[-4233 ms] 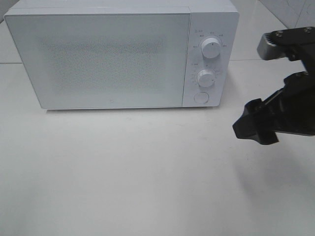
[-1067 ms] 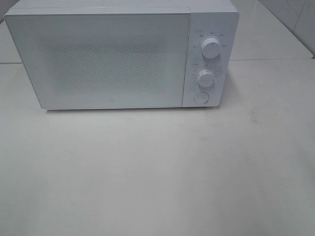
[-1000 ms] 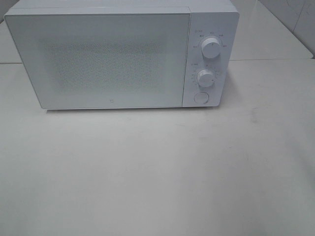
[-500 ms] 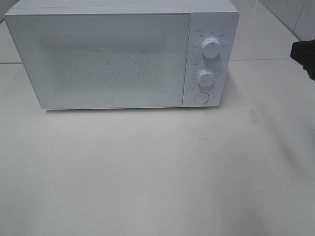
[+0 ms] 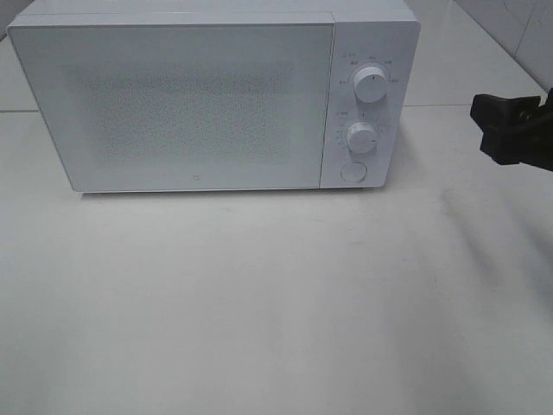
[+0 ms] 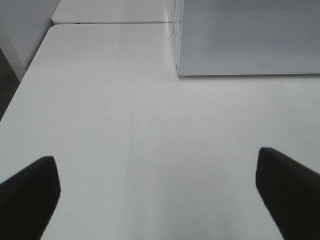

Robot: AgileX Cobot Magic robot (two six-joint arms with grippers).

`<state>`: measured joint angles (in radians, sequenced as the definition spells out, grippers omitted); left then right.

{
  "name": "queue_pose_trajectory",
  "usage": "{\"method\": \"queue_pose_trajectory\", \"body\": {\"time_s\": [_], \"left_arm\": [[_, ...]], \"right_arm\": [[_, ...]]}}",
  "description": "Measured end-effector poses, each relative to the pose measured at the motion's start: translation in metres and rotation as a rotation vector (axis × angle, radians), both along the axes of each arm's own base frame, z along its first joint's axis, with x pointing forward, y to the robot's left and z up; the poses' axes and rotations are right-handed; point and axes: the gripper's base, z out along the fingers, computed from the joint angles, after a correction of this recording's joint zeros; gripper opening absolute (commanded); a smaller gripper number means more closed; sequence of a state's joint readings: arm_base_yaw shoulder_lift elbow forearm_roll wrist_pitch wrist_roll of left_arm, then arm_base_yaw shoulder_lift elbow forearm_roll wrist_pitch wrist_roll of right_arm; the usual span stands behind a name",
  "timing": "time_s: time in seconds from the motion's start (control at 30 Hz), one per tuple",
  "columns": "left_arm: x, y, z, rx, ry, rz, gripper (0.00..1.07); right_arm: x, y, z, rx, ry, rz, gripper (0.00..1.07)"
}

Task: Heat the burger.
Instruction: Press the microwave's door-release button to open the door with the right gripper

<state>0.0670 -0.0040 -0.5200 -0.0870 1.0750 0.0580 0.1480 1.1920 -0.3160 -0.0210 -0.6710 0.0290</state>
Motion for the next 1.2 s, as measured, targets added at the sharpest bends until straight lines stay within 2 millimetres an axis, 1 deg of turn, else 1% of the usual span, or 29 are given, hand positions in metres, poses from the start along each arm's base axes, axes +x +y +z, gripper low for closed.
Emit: {"method": "queue_pose_trajectory", "body": {"time_s": [0.03,0.1,0.17,0.2,0.27,0.3,0.37,0.47,0.53,0.63,0.7,0.73,0.8,0.83,0.87,0.9,0.97,1.0,1.07,1.1,1.13,1.2], "left_arm": [[0.0,0.0,0.0,0.0,0.0,0.0,1.0],[0.0,0.0,0.0,0.0,0.0,0.0,1.0],[0.0,0.0,0.0,0.0,0.0,0.0,1.0],[0.0,0.0,0.0,0.0,0.0,0.0,1.0],[0.0,0.0,0.0,0.0,0.0,0.0,1.0],[0.0,0.0,0.0,0.0,0.0,0.0,1.0],[0.0,0.0,0.0,0.0,0.0,0.0,1.0],[0.0,0.0,0.0,0.0,0.0,0.0,1.0],[0.0,0.0,0.0,0.0,0.0,0.0,1.0],[0.0,0.0,0.0,0.0,0.0,0.0,1.0],[0.0,0.0,0.0,0.0,0.0,0.0,1.0],[0.0,0.0,0.0,0.0,0.0,0.0,1.0],[0.0,0.0,0.0,0.0,0.0,0.0,1.0],[0.0,0.0,0.0,0.0,0.0,0.0,1.0],[0.0,0.0,0.0,0.0,0.0,0.0,1.0],[0.0,0.0,0.0,0.0,0.0,0.0,1.0],[0.0,0.0,0.0,0.0,0.0,0.0,1.0],[0.0,0.0,0.0,0.0,0.0,0.0,1.0],[0.0,0.0,0.0,0.0,0.0,0.0,1.0],[0.0,0.0,0.0,0.0,0.0,0.0,1.0],[0.0,0.0,0.0,0.0,0.0,0.0,1.0],[0.0,0.0,0.0,0.0,0.0,0.0,1.0]], "right_arm": [[0.003,-0.002,-0.007,0.0,0.0,-0.024,0.76],[0.004,-0.003,-0.01,-0.008,-0.006,-0.036,0.76],[0.007,-0.005,-0.021,-0.023,-0.019,-0.068,0.76],[0.007,-0.005,-0.021,-0.023,-0.019,-0.068,0.76],[0.009,-0.007,-0.032,-0.027,-0.023,-0.099,0.76],[0.009,-0.007,-0.032,-0.027,-0.023,-0.099,0.76],[0.009,-0.003,-0.041,-0.027,-0.02,-0.109,0.76],[0.009,0.0,-0.044,-0.031,-0.015,-0.109,0.76],[0.008,0.013,-0.053,-0.058,-0.017,-0.101,0.76],[0.008,0.017,-0.055,-0.063,-0.018,-0.098,0.76],[0.005,0.032,-0.063,-0.068,-0.01,-0.086,0.76],[0.005,0.032,-0.063,-0.068,-0.01,-0.086,0.76],[0.002,0.042,-0.069,-0.065,0.001,-0.083,0.76],[0.002,0.042,-0.069,-0.065,0.001,-0.083,0.76],[-0.001,0.048,-0.073,-0.064,0.015,-0.078,0.76],[-0.001,0.048,-0.073,-0.064,0.015,-0.078,0.76],[-0.006,0.057,-0.079,-0.069,0.04,-0.07,0.76],[-0.006,0.057,-0.079,-0.069,0.04,-0.07,0.76],[-0.007,0.067,-0.082,-0.075,0.048,-0.062,0.76],[-0.007,0.067,-0.082,-0.075,0.048,-0.062,0.76],[-0.007,0.075,-0.083,-0.084,0.049,-0.047,0.76],[-0.007,0.079,-0.084,-0.083,0.05,-0.042,0.76]]}}
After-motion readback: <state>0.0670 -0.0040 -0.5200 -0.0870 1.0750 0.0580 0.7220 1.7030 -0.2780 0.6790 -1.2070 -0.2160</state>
